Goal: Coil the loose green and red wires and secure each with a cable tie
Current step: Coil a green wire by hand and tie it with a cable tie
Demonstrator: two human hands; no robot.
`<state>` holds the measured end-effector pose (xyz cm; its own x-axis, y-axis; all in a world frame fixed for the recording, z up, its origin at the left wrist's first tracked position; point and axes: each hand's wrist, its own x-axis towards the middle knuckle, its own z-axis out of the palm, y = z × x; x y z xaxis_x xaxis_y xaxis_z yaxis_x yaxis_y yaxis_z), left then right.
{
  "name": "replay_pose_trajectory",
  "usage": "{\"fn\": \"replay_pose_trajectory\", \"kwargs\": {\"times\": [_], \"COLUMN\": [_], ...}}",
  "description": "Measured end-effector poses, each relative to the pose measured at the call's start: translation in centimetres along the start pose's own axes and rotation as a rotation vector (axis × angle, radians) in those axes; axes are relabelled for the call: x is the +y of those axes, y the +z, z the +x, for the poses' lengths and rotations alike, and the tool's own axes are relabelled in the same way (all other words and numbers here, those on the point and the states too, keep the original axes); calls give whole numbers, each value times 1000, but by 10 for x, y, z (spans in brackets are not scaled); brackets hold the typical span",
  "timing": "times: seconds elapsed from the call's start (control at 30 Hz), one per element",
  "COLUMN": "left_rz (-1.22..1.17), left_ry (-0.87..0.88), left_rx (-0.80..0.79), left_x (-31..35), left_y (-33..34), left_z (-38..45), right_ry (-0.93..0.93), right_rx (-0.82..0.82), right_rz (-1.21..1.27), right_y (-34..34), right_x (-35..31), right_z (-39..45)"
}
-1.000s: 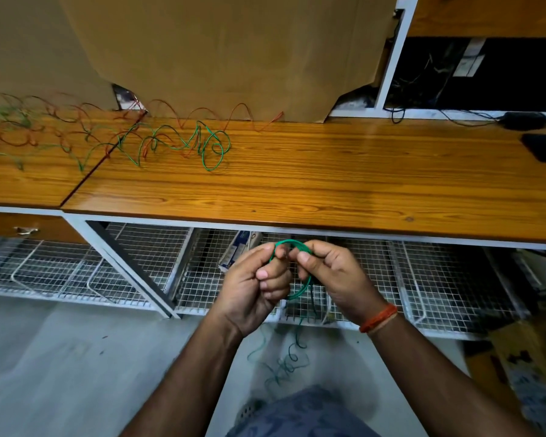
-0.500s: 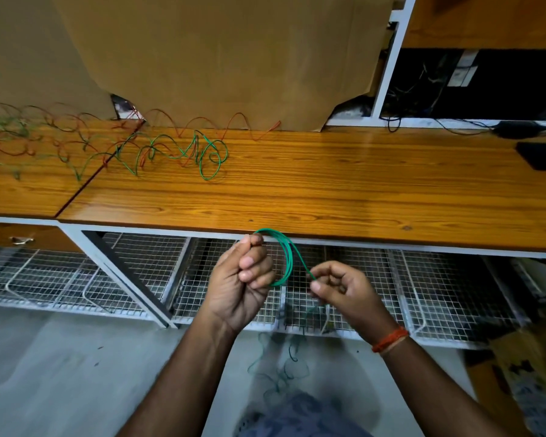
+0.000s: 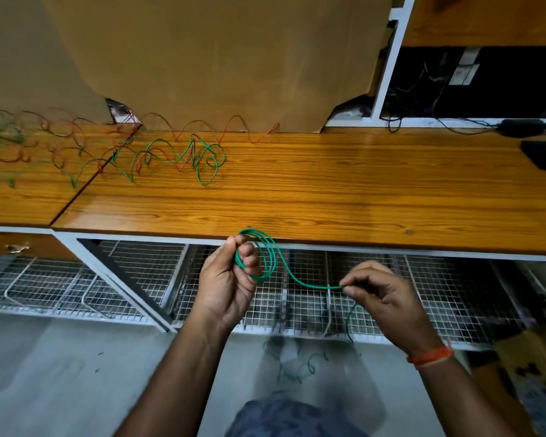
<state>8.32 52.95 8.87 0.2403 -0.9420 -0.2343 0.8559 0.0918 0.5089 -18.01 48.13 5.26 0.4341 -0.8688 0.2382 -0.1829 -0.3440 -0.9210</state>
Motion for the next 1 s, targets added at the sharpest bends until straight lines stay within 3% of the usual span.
{"fn": "replay_pose_trajectory", "kwargs": {"times": [0.13, 0.4, 0.8, 0.9, 1.0], "left_rz": [245, 684, 544, 484, 477], "left_ry": [51, 27, -112, -99, -51], "left_rx": [19, -189, -319, -322, -310], "left_x": [-13, -27, -22, -21, -21], "left_y": [6, 11, 14, 14, 14], "left_z": [-1, -11, -21, -22, -24], "right_ry": [-121, -234, -276, -182, -17], "right_rx": [-85, -152, -44, -26, -118], "right_rz": [10, -11, 27, 25, 124], "right_y": [10, 32, 40, 44, 50], "right_x": [-30, -60, -67, -58, -47], "right_z": [12, 45, 74, 68, 57]}}
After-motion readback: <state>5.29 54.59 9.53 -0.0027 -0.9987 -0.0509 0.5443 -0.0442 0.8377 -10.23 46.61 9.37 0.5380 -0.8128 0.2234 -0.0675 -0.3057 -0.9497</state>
